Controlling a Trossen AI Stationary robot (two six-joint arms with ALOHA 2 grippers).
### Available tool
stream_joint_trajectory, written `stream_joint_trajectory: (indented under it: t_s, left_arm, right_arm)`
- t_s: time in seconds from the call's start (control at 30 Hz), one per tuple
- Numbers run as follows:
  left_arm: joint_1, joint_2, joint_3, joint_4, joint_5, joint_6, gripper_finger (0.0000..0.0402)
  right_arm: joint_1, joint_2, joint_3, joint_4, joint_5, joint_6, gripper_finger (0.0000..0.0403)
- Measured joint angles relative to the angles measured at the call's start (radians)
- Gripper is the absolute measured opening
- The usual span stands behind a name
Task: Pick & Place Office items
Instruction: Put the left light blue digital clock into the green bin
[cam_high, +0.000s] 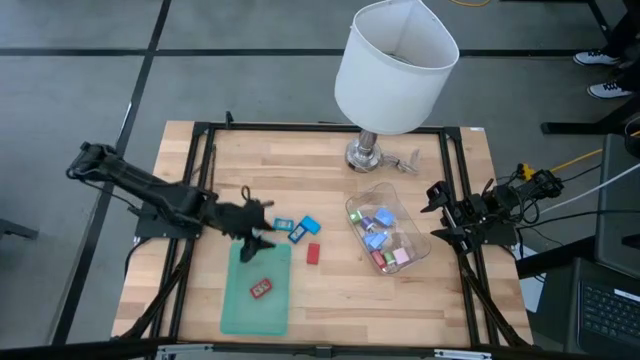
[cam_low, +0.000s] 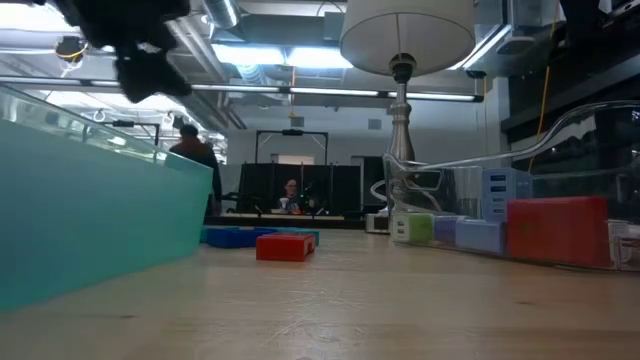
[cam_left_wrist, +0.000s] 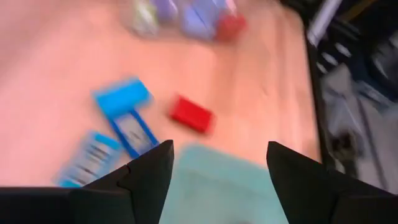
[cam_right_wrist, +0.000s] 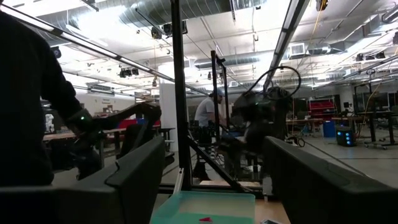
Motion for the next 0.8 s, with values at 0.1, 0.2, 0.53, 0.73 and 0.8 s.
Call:
stream_joint_trajectory:
  t_s: [0.1,0.2,0.53,0.73,0.8]
  left_arm:
    - [0.068,-0.019,0.0,0.017,-0.037,0.051,0.0251]
    - [0.146,-0.008,0.0,0.044,-0.033,0.101,0.0251]
    - [0.325,0.222,0.0,-0.046,0.077,0.333,0.0251]
    - [0.355,0.338,0.0,-0.052,0.088,0.475,0.0251]
    - [0.357,0.362,0.0,-0.038,0.114,0.521,0.0251]
  right_arm:
    - [0.0,0.0,0.0,0.0,0.0,0.0,0.0279]
    - [0.0,0.0,0.0,0.0,0.0,0.0,0.0279]
    - [0.0,0.0,0.0,0.0,0.0,0.0,0.0279]
    - [0.0,0.0,0.0,0.0,0.0,0.0,0.0279]
    - [0.0,0.0,0.0,0.0,0.0,0.0,0.0279]
